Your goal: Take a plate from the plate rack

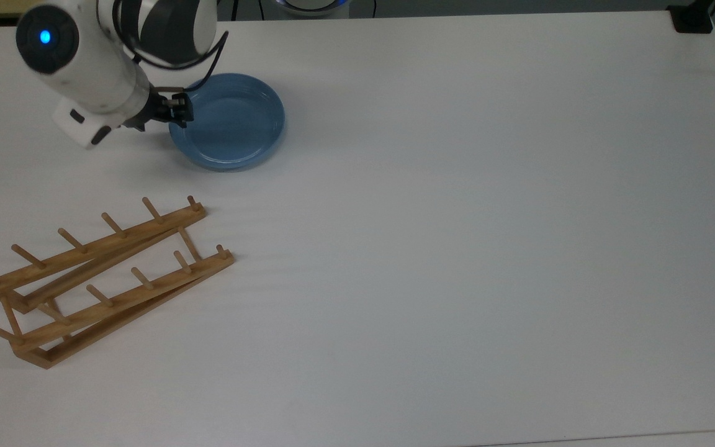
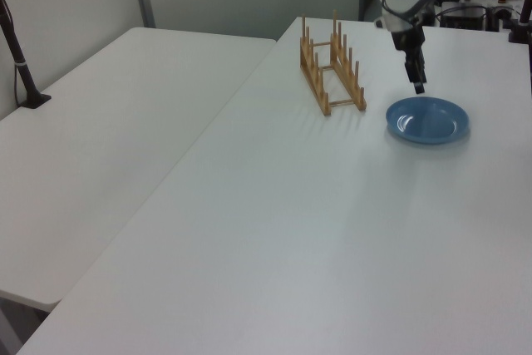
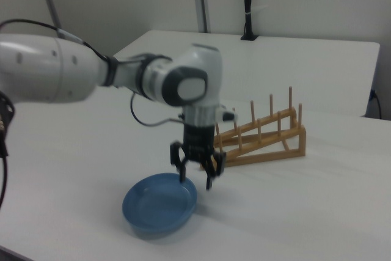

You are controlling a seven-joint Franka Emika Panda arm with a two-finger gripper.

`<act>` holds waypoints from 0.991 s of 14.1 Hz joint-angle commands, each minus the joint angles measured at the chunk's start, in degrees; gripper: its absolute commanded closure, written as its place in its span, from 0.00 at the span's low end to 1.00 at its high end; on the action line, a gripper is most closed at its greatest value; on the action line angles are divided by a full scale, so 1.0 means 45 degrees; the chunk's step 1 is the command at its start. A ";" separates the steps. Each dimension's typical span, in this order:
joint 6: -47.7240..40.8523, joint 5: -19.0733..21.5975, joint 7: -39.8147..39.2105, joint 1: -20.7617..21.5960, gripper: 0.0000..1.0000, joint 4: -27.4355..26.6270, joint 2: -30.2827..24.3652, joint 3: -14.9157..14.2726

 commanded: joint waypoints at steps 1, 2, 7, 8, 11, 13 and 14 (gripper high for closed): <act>-0.0262 -0.0124 0.1595 0.1032 0.00 -0.0455 -0.2188 -0.0068; -0.0419 -0.0124 0.2081 0.1286 0.00 -0.0397 -0.2695 -0.0048; -0.1258 -0.0182 0.4019 0.2323 0.00 -0.0298 -0.4398 0.0476; -0.1434 -0.0240 0.4097 0.2305 0.00 -0.0298 -0.4534 0.0827; -0.1729 -0.0690 0.4700 0.2188 0.00 -0.0259 -0.4672 0.1590; -0.1729 -0.0574 0.4859 0.2090 0.00 -0.0103 -0.4673 0.1651; -0.1710 -0.0554 0.4879 0.1993 0.00 -0.0084 -0.4673 0.1632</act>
